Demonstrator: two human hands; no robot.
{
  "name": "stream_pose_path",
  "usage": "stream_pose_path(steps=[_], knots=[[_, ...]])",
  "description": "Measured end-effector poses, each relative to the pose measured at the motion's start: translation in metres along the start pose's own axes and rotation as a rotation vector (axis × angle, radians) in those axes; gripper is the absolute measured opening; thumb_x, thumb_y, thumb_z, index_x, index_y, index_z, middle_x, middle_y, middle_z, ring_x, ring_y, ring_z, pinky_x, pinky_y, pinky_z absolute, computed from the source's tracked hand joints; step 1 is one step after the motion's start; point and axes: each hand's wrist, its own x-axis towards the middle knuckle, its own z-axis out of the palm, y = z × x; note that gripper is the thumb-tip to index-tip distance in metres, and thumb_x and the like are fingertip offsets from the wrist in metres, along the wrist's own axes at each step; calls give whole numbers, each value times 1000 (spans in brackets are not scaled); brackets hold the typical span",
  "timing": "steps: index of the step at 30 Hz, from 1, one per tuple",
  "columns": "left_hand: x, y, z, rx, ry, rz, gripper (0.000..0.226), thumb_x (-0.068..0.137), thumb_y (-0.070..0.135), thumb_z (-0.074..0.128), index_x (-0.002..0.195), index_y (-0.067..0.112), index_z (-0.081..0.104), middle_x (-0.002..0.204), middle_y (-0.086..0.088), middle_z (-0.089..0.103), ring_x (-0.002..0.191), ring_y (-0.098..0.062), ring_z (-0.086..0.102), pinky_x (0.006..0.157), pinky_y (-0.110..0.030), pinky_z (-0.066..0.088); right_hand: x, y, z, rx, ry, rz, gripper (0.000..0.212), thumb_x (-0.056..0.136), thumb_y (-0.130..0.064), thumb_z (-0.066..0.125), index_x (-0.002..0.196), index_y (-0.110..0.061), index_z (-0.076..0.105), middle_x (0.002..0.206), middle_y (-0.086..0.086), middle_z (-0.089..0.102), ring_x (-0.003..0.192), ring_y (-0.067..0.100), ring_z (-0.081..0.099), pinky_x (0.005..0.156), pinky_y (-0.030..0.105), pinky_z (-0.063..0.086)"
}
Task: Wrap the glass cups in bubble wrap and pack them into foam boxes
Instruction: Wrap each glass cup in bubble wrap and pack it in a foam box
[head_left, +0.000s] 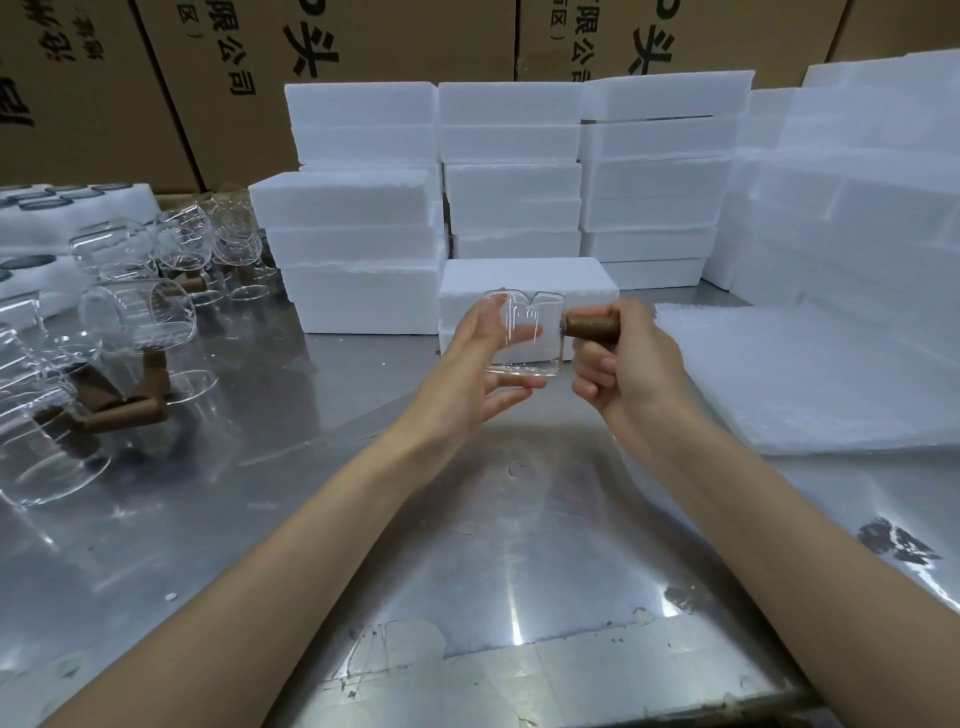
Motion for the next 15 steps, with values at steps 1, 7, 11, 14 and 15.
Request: stream_pose_path(steps=[1,7,11,14,15], knots=[[0,0,-1,-29,-6,-10,61,76,63,42,132,39,41,122,10,61,87,-15,69,81,-21,54,0,0,0,11,-9,8,31,92,-17,33,76,-11,59,38,-6,27,35,10,21,37,19,27],[1,2,-12,-183,8,-47,56,90,49,43,143,29,39,120,4,61,82,-17,68,87,-28,51,1,-2,-1,151,-56,108,33,101,-37,34,83,-16,53,45,-5,35,42,9,28,40,18,29],[2,4,-18,-308,49,-60,49,97,50,35,138,26,47,130,-1,58,76,-17,67,83,-29,54,-1,1,-1,-45,-149,97,42,87,-59,51,97,-19,61,80,-8,62,66,4,59,56,20,47],[3,4,-22,-384,67,-62,42,100,48,30,128,28,54,119,1,67,75,-18,66,79,-28,56,-4,3,1,-123,-253,82,63,68,-67,59,111,-21,62,115,-5,63,100,10,64,76,27,53],[3,4,-23,-392,76,-58,43,100,48,30,130,27,53,120,1,67,76,-18,66,80,-28,56,-6,5,2,-143,-295,60,66,65,-67,61,113,-22,62,116,-5,62,103,11,64,80,28,53]])
